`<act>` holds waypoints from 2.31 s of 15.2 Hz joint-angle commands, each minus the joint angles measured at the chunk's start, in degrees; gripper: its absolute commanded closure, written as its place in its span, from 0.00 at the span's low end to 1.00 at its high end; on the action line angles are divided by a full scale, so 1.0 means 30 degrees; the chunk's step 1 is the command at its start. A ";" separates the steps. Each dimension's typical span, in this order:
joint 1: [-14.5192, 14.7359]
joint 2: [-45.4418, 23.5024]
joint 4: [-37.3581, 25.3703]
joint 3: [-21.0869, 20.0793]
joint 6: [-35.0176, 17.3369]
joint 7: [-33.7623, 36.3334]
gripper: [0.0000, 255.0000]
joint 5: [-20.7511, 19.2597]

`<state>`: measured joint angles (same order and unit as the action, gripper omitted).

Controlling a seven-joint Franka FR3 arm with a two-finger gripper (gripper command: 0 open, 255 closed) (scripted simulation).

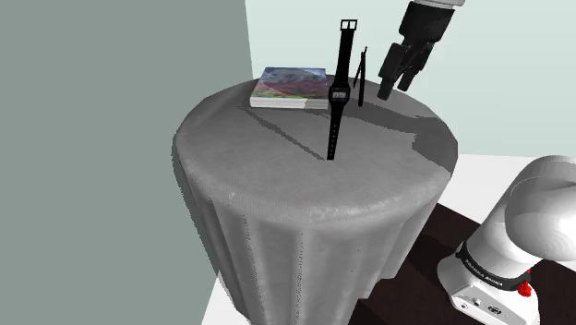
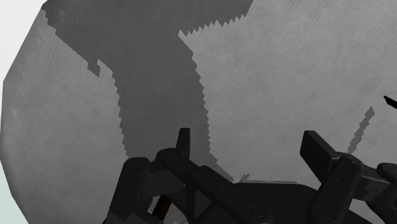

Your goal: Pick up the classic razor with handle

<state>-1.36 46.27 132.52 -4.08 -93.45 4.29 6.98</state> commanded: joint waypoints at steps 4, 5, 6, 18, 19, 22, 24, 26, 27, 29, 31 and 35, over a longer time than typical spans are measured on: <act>-0.1025 -0.2195 -0.1960 -0.0259 -0.0145 0.1849 0.00 -0.0212; -0.1358 -0.2904 -0.2637 -0.0328 -0.0140 0.2468 0.00 -0.0304; -0.1686 -0.3601 -0.3324 -0.0387 -0.0110 0.3088 0.00 -0.0406; -0.4686 -1.0810 -1.1720 -0.0284 0.1727 0.9848 0.00 -0.1930; -0.4678 -1.0709 -1.1347 -0.0279 0.1454 0.9843 0.00 -0.1923; -0.4671 -1.0432 -1.0268 -0.0272 0.0652 0.9823 0.00 -0.1901; -0.4667 -1.0272 -0.9580 -0.0272 0.0123 0.9811 0.00 -0.1888; -0.4663 -1.0153 -0.9047 -0.0272 -0.0291 0.9803 0.00 -0.1877; -0.4663 -1.0157 -0.9052 -0.0272 -0.0290 0.9803 0.00 -0.1878; -0.4668 -1.0150 -0.9031 -0.0263 -0.0303 0.9790 1.00 -0.1878; -0.4669 -1.0167 -0.9057 -0.0262 -0.0293 0.9789 1.00 -0.1880; -0.4668 -1.0170 -0.9063 -0.0264 -0.0291 0.9791 1.00 -0.1880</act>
<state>-15.36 15.78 105.33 -4.87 -94.32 33.67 1.34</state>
